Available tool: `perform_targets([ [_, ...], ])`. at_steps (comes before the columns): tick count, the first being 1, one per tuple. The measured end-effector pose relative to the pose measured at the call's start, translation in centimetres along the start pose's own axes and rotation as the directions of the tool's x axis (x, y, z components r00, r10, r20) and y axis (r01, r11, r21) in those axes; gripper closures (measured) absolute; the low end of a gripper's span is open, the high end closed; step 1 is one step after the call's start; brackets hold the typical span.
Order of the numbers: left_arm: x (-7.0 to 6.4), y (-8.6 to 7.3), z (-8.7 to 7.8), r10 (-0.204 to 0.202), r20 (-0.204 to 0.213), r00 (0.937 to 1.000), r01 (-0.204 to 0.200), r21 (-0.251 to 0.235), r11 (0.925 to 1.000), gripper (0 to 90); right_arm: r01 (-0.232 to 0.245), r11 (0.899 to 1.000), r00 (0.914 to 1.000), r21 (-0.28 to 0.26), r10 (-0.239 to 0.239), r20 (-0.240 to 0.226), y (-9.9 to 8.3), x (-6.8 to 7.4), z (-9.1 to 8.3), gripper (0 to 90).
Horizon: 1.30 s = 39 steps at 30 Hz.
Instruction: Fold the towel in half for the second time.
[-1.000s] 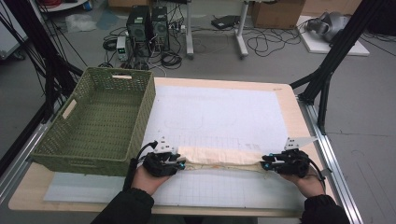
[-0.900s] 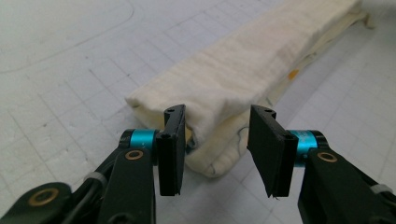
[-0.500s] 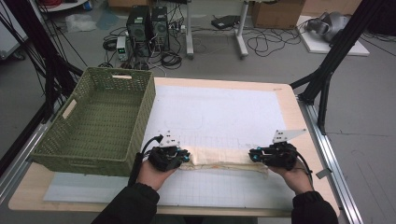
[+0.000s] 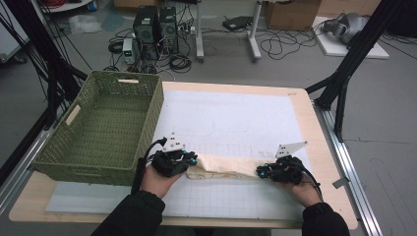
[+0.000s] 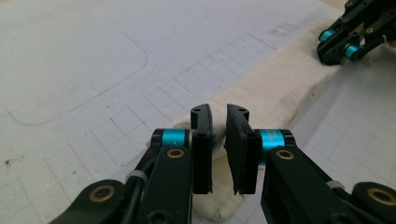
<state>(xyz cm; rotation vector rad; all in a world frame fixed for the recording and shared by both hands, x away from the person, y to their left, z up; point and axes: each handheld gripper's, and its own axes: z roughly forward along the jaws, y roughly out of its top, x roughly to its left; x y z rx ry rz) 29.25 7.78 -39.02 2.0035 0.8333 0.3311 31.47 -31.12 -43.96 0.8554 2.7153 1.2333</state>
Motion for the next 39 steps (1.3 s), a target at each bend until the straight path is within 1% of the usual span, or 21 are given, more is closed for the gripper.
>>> perform_targets([
  [1, 0.1, 0.1, -0.2, -0.001, -0.004, 1.0, 0.001, -0.01, 0.9999, 80.0, 0.004, 1.0, 1.0, 0.003, -0.004, 0.001, 0.0, 0.0, 0.0, 81.5],
  [2, 0.1, 0.2, -0.3, 0.001, 0.001, 1.0, -0.001, -0.007, 1.0, 80.0, 0.007, 1.0, 1.0, 0.004, -0.007, 0.004, 0.0, 0.0, 0.0, 81.5],
  [4, 0.2, 0.4, -0.3, 0.006, -0.005, 1.0, -0.006, 0.003, 1.0, 80.0, 0.008, 1.0, 0.9999, 0.004, -0.008, 0.007, 0.0, 0.1, 0.0, 81.6],
  [6, 0.3, 0.5, -0.3, 0.005, -0.007, 1.0, -0.005, -0.002, 1.0, 80.0, 0.012, 1.0, 0.9999, 0.007, -0.012, 0.009, 0.0, 0.1, 0.1, 81.6],
  [8, 0.4, 0.5, -0.1, 0.004, -0.005, 1.0, -0.004, 0.008, 1.0, 80.0, 0.013, 1.0, 0.9998, 0.006, -0.014, 0.014, 0.0, 0.2, 0.1, 81.6],
  [10, 0.5, 0.4, 0.5, 0.006, -0.005, 1.0, -0.006, 0.03, 0.9995, 80.0, 0.019, 1.0, 0.9997, 0.0, -0.019, 0.016, 0.0, 0.2, 0.0, 81.6],
  [13, 0.4, -0.2, 1.8, 0.003, 0.009, 1.0, -0.003, 0.069, 0.9976, 81.3, 0.035, 0.998, 0.9988, -0.044, -0.034, 0.036, 0.7, 0.5, -0.5, 81.6],
  [14, 0.3, -0.5, 2.4, 0.005, 0.023, 0.9997, -0.007, 0.096, 0.9953, 82.7, 0.042, 0.997, 0.9983, -0.057, -0.04, 0.042, 1.0, 0.7, -0.6, 82.0],
  [16, 0.1, -1.1, 3.2, 0.001, 0.034, 0.9994, -0.005, 0.128, 0.9918, 84.8, 0.053, 0.996, 0.9981, -0.067, -0.05, 0.034, 1.6, 0.9, -0.3, 82.7],
  [18, 0.0, -1.8, 3.7, 0.0, 0.047, 0.9989, -0.008, 0.165, 0.9863, 85.2, 0.055, 0.997, 0.9984, -0.054, -0.054, 0.019, 1.8, 1.2, 0.3, 83.0],
  [21, -0.2, -2.7, 4.0, 0.023, 0.044, 0.9988, -0.031, 0.194, 0.9805, 83.6, 0.075, 0.997, 0.9972, 0.002, -0.075, 0.002, 1.6, 1.4, 1.2, 83.0],
  [22, -0.2, -2.9, 4.0, 0.027, 0.038, 0.9989, -0.034, 0.187, 0.9818, 83.4, 0.076, 0.997, 0.9971, 0.017, -0.076, 0.0, 1.3, 1.4, 1.3, 82.9],
  [24, -0.2, -3.1, 3.8, 0.036, 0.031, 0.9989, -0.041, 0.182, 0.9825, 83.1, 0.068, 0.998, 0.9977, 0.014, -0.068, -0.001, 0.9, 1.2, 1.1, 82.4],
  [26, -0.3, -3.3, 3.6, 0.054, 0.028, 0.9982, -0.058, 0.178, 0.9824, 82.5, 0.079, 0.997, 0.9963, 0.024, -0.08, 0.033, 0.5, 1.0, 0.6, 81.4],
  [29, -0.2, -3.6, 3.4, 0.057, 0.03, 0.9979, -0.062, 0.164, 0.9845, 81.5, 0.055, 0.998, 0.9975, 0.012, -0.055, 0.043, -0.3, 0.6, -0.2, 79.7],
  [31, -0.2, -3.7, 3.3, 0.064, 0.032, 0.9975, -0.068, 0.16, 0.9848, 81.1, 0.049, 0.999, 0.9971, 0.009, -0.049, 0.058, -0.8, 0.4, -0.7, 78.1],
  [32, -0.2, -3.7, 3.3, 0.067, 0.032, 0.9972, -0.071, 0.158, 0.9849, 81.0, 0.056, 0.998, 0.9962, 0.005, -0.056, 0.067, -1.0, 0.2, -0.9, 77.0],
  [34, -0.2, -3.8, 3.3, 0.069, 0.035, 0.997, -0.074, 0.154, 0.9853, 80.5, 0.047, 0.999, 0.9953, 0.003, -0.047, 0.085, -1.5, 0.1, -1.5, 75.3],
  [36, -0.1, -3.8, 3.3, 0.079, 0.041, 0.996, -0.084, 0.147, 0.9855, 80.0, 0.038, 0.999, 0.9953, -0.008, -0.037, 0.089, -2.0, -0.1, -1.9, 74.6],
  [38, -0.1, -3.7, 3.3, 0.081, 0.043, 0.9958, -0.086, 0.143, 0.9859, 76.7, 0.03, 0.999, 0.9954, -0.016, -0.028, 0.092, -2.2, -0.2, -2.0, 73.4],
  [39, -0.1, -3.6, 3.2, 0.094, 0.044, 0.9946, -0.099, 0.135, 0.9859, 74.4, 0.034, 0.999, 0.9947, -0.016, -0.032, 0.097, -2.1, 0.0, -2.0, 71.8],
])
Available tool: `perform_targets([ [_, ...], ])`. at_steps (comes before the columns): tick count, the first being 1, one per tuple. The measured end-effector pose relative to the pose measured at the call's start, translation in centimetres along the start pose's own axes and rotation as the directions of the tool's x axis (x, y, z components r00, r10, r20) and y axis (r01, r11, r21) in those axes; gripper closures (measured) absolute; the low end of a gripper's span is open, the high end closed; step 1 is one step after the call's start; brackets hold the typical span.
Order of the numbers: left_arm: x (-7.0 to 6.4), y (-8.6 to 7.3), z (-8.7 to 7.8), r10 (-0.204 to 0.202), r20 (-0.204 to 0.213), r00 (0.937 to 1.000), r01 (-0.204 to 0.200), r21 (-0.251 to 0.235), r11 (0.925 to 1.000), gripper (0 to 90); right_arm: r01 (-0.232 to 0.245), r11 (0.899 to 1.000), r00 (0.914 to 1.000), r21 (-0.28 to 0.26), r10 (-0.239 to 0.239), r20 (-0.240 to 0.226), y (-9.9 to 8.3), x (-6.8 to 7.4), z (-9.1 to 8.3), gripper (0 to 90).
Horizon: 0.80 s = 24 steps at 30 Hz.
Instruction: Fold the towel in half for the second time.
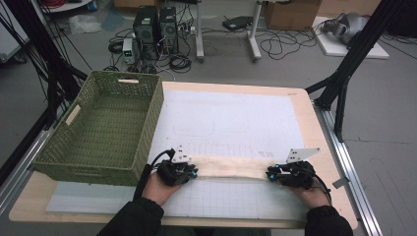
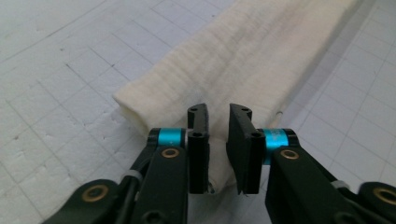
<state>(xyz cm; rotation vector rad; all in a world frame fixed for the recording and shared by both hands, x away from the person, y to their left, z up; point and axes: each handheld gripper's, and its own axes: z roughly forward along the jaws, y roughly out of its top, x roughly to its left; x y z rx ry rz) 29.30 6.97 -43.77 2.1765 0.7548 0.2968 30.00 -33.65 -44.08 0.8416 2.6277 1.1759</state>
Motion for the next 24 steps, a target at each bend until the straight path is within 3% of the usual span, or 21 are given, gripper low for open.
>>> perform_targets([
  [3, 0.0, 0.2, -0.6, -0.006, -0.037, 0.9993, 0.004, -0.052, 0.9986, 72.4, 0.04, 0.999, 0.9991, -0.028, -0.039, 0.018, 0.5, 0.6, -0.2, 65.9],
  [6, -0.1, 0.4, -0.9, 0.004, -0.056, 0.9984, -0.009, -0.08, 0.9968, 73.4, 0.041, 0.997, 0.9982, -0.066, -0.038, 0.046, 0.8, 0.6, -0.6, 65.5],
  [9, 0.1, 0.2, -0.6, 0.01, -0.067, 0.9977, -0.014, -0.059, 0.9982, 72.2, 0.02, 0.998, 0.9982, -0.053, -0.017, 0.058, 0.6, 0.2, -0.6, 64.5],
  [12, 0.2, -0.1, -0.1, -0.002, -0.058, 0.9983, 0.001, -0.021, 0.9998, 71.3, 0.002, 0.999, 0.9988, -0.04, 0.0, 0.049, 0.2, -0.1, -0.5, 63.9],
  [15, 0.1, -0.1, 0.2, 0.009, -0.064, 0.9979, -0.009, -0.007, 0.9999, 70.4, -0.015, 1.0, 0.9991, -0.026, 0.016, 0.039, -0.1, -0.3, -0.3, 63.1],
  [24, 0.0, -0.2, 0.2, 0.02, -0.067, 0.9975, -0.02, -0.004, 0.9998, 68.5, 0.009, 1.0, 0.9976, -0.012, -0.008, 0.068, -0.6, -0.1, -0.5, 63.2],
])
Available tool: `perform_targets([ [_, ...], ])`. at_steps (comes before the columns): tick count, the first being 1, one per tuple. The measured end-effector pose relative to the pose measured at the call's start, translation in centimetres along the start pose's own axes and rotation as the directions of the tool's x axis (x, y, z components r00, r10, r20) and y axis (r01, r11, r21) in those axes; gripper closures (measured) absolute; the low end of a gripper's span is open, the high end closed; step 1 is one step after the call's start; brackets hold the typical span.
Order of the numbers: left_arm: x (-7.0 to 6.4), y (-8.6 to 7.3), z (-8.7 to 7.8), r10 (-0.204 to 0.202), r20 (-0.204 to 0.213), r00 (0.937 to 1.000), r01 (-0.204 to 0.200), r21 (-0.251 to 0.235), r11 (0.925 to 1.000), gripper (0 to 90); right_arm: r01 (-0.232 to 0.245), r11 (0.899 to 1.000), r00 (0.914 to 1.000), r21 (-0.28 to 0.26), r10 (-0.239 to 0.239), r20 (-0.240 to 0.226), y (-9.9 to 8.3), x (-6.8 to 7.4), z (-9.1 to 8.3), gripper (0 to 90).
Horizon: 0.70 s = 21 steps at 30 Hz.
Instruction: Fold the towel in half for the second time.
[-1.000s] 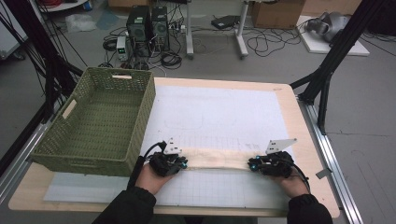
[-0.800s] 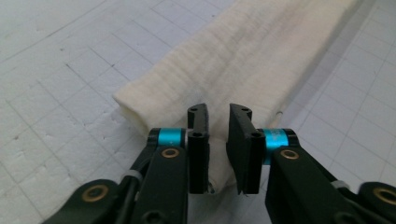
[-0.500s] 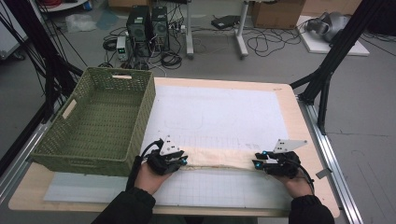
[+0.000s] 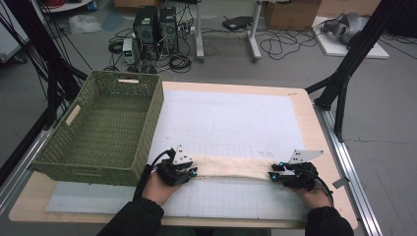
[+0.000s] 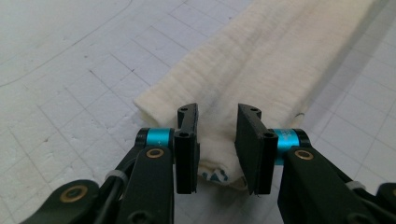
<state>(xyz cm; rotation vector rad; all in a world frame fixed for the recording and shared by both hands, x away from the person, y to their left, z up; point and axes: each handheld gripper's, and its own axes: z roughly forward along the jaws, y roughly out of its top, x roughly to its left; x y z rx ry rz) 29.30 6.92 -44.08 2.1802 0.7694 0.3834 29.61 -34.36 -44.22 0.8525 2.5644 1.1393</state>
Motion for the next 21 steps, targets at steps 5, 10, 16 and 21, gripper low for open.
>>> perform_targets([
  [5, 0.4, 0.3, -1.1, -0.022, -0.007, 0.9997, 0.021, -0.074, 0.9971, 62.4, 0.011, 1.0, 0.9998, -0.019, -0.01, 0.016, 0.4, 0.2, -0.3, 61.7],
  [10, 0.9, 0.3, -1.4, -0.032, -0.038, 0.9988, 0.028, -0.088, 0.9957, 62.3, -0.011, 0.998, 0.9996, -0.069, 0.013, 0.023, 0.6, 0.1, -0.9, 60.4],
  [16, 0.9, -0.2, -0.2, -0.038, -0.025, 0.999, 0.038, 0.012, 0.9992, 62.9, -0.005, 1.0, 0.9996, -0.008, 0.005, 0.027, 0.2, 0.0, -0.5, 60.4],
  [21, 1.2, -0.4, -0.1, -0.06, -0.012, 0.9981, 0.06, 0.003, 0.9982, 60.7, -0.008, 1.0, 0.9993, 0.006, 0.008, 0.035, 0.0, 0.0, -0.3, 59.9],
])
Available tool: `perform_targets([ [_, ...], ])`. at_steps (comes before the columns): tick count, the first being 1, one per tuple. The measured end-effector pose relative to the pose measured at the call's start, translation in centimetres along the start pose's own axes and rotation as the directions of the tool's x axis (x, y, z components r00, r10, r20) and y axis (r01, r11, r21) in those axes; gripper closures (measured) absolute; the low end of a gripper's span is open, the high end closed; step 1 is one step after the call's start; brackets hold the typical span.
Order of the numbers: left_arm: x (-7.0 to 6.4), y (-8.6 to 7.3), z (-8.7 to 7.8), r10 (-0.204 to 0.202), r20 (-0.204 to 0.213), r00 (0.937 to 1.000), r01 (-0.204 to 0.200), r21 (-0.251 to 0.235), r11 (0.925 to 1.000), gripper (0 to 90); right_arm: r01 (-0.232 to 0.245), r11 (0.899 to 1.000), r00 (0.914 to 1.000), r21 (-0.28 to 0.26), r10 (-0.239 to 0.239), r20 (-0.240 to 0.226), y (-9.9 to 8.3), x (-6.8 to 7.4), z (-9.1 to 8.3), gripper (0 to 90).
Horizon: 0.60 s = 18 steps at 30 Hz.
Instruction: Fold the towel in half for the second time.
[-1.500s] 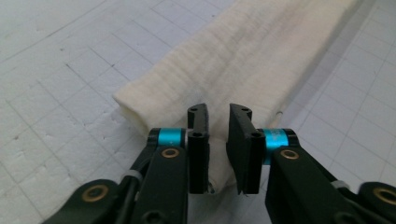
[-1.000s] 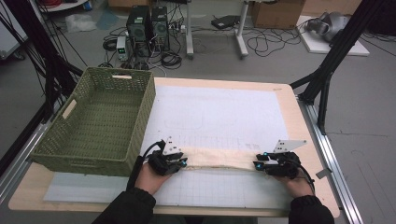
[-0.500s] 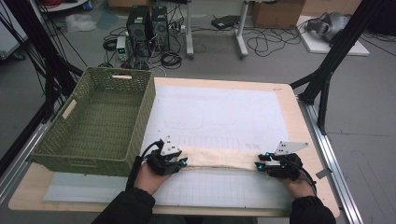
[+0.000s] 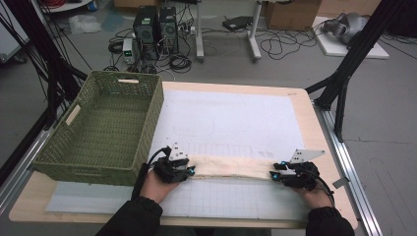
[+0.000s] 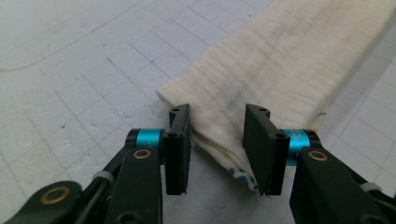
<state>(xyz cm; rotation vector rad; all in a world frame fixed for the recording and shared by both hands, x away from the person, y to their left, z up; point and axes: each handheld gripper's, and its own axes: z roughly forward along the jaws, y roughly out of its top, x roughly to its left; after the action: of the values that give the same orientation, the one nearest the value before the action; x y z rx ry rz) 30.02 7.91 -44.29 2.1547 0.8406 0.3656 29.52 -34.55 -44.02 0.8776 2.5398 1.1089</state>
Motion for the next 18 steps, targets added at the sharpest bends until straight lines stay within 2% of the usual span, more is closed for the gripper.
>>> perform_targets([
  [4, 0.1, 0.0, -0.4, -0.006, -0.006, 1.0, 0.006, -0.022, 0.9998, 55.1, -0.023, 0.999, 0.9997, -0.031, 0.023, 0.009, 0.2, 0.0, -0.3, 54.6],
  [6, 0.2, 0.1, -0.5, -0.023, 0.003, 0.9997, 0.023, -0.044, 0.9988, 52.5, -0.051, 0.996, 0.9985, -0.069, 0.052, 0.019, 0.4, -0.2, -0.7, 51.0],
  [8, 0.1, 0.2, -0.4, -0.021, 0.004, 0.9998, 0.021, -0.029, 0.9994, 50.5, -0.075, 0.994, 0.9964, -0.08, 0.078, 0.032, 0.5, -0.4, -0.8, 48.6],
  [10, 0.0, 0.1, -0.1, -0.019, -0.004, 0.9998, 0.019, -0.005, 0.9998, 50.6, -0.094, 0.994, 0.9939, -0.062, 0.097, 0.052, 0.4, -0.6, -0.6, 44.8],
  [14, 0.1, 0.0, 0.2, -0.05, 0.003, 0.9988, 0.05, 0.004, 0.9988, 50.1, -0.13, 0.992, 0.9899, 0.001, 0.129, 0.058, 0.0, -0.9, 0.1, 42.8],
  [16, 0.1, 0.0, 0.2, -0.064, 0.004, 0.9979, 0.064, 0.008, 0.9979, 50.7, -0.151, 0.989, 0.9875, 0.008, 0.15, 0.047, -0.2, -0.8, 0.4, 42.6],
  [18, 0.1, 0.0, 0.2, -0.069, 0.007, 0.9976, 0.069, 0.009, 0.9976, 52.2, -0.15, 0.989, 0.9874, 0.006, 0.15, 0.052, -0.2, -0.8, 0.4, 43.2],
])
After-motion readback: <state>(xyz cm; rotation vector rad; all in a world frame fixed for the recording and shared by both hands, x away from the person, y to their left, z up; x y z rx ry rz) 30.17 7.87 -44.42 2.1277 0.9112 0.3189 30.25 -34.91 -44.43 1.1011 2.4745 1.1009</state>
